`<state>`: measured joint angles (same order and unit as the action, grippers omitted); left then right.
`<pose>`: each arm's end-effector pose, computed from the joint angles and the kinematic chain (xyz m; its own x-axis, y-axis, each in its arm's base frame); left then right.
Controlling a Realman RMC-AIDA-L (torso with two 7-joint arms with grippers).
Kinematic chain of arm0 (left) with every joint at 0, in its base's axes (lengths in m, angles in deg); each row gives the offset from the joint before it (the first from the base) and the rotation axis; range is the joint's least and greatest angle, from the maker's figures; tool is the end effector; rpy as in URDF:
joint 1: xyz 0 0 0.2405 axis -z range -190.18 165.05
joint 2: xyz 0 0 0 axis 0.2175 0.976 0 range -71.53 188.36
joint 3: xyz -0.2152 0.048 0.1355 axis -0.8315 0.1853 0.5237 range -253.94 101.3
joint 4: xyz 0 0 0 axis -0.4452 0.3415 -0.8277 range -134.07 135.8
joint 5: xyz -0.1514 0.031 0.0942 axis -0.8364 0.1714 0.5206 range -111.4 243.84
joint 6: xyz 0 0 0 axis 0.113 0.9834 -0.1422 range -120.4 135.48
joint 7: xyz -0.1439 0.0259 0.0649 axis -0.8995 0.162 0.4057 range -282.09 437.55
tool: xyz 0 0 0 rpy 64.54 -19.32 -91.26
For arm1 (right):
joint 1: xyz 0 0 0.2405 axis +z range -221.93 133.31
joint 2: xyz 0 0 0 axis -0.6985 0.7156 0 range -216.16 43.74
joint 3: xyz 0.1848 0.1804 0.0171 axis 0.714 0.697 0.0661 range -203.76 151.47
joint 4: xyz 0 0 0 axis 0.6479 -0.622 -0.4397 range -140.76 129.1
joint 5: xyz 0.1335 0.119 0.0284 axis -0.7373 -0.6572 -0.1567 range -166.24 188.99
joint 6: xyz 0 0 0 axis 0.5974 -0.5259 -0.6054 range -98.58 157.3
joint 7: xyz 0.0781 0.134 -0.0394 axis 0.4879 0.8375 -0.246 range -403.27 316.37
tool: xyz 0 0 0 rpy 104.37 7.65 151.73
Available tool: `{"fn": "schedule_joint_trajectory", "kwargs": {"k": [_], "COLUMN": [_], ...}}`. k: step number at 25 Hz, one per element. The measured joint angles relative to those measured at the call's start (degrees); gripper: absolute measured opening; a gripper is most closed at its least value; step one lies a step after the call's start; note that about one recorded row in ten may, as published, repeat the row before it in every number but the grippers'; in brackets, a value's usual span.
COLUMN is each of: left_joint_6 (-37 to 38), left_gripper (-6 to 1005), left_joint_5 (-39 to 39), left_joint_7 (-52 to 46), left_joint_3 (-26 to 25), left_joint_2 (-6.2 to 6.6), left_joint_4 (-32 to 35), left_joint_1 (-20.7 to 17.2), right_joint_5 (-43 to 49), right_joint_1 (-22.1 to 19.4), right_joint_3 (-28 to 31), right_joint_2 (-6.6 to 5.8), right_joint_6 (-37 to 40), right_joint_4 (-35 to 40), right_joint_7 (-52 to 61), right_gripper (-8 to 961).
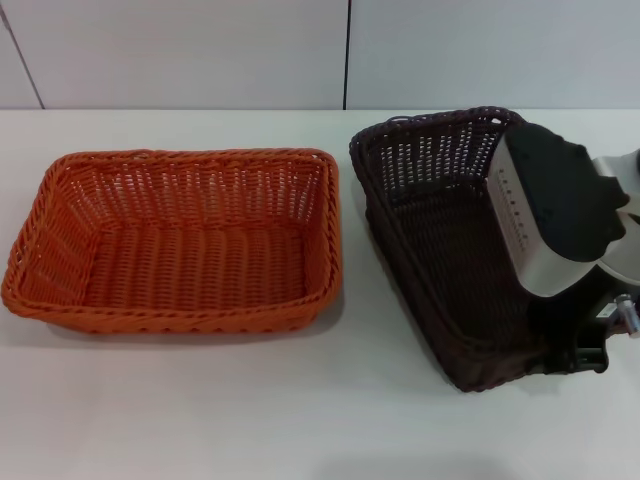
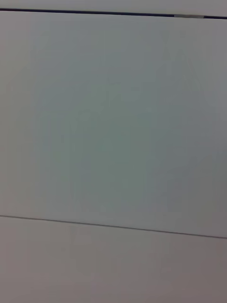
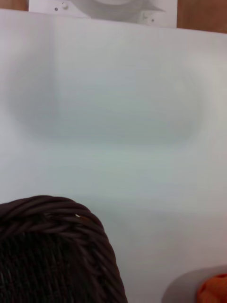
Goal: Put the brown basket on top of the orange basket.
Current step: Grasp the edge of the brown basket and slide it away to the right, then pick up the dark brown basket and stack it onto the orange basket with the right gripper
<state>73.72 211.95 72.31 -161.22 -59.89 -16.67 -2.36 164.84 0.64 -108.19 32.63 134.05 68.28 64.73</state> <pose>-0.3913 0.2695 0.0814 0.6868 -0.1045 0.7193 0.7031 0.3462 -0.6211 0.1733 0.3226 -0.0154 0.7980 0.0818 0.5970 0.0708 -0.9966 0.0418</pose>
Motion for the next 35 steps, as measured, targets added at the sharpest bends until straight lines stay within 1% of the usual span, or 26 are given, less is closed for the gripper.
{"fn": "schedule_joint_trajectory", "kwargs": {"k": [5,6,7,9,10,14,22,24,28,29,35], "left_joint_6": [0.0,0.0,0.0,0.0,0.0,0.2,1.7,1.7,1.7,1.7,1.7], "left_gripper": [779,779,779,778,778,778,777,777,776,776,776], "left_joint_5": [0.0,0.0,0.0,0.0,0.0,0.0,0.0,0.0,0.0,0.0,0.0], "left_joint_7": [0.1,0.1,0.1,0.1,0.1,0.1,-0.3,-0.3,-0.3,-0.3,-0.4], "left_joint_3": [0.0,0.0,0.0,0.0,0.0,0.0,0.2,0.2,0.1,0.1,0.0], "left_joint_2": [0.0,-0.02,-0.02,-0.03,-0.03,-0.03,0.04,0.05,0.03,0.02,0.01], "left_joint_4": [0.4,0.4,0.4,0.4,0.4,0.3,0.3,0.3,0.3,0.4,0.2], "left_joint_1": [0.3,0.3,0.3,0.3,0.3,-0.1,-1.4,-1.5,-1.4,-1.3,-1.1], "right_joint_5": [0.4,0.5,0.5,1.3,1.3,2.0,4.3,4.9,6.0,6.9,8.7], "right_joint_1": [-1.2,-2.0,-2.0,-2.7,-2.7,-3.6,-4.1,-4.1,-4.1,-4.1,-3.9], "right_joint_3": [0.3,0.2,0.2,0.4,0.4,1.1,1.1,1.1,1.1,1.1,1.4], "right_joint_2": [-0.02,-0.02,-0.02,0.02,0.02,0.06,0.02,0.0,0.0,0.03,0.0], "right_joint_6": [1.1,1.7,1.7,3.6,3.6,6.5,9.0,10.6,11.6,12.4,14.1], "right_joint_4": [3.7,6.2,6.2,10.6,10.6,17.2,23.0,25.9,28.5,30.6,34.4], "right_joint_7": [0.1,0.2,0.2,0.7,0.7,1.9,3.1,3.7,4.2,4.5,5.3], "right_gripper": [172,165,164,163,163,151,124,124,123,123,123]}}
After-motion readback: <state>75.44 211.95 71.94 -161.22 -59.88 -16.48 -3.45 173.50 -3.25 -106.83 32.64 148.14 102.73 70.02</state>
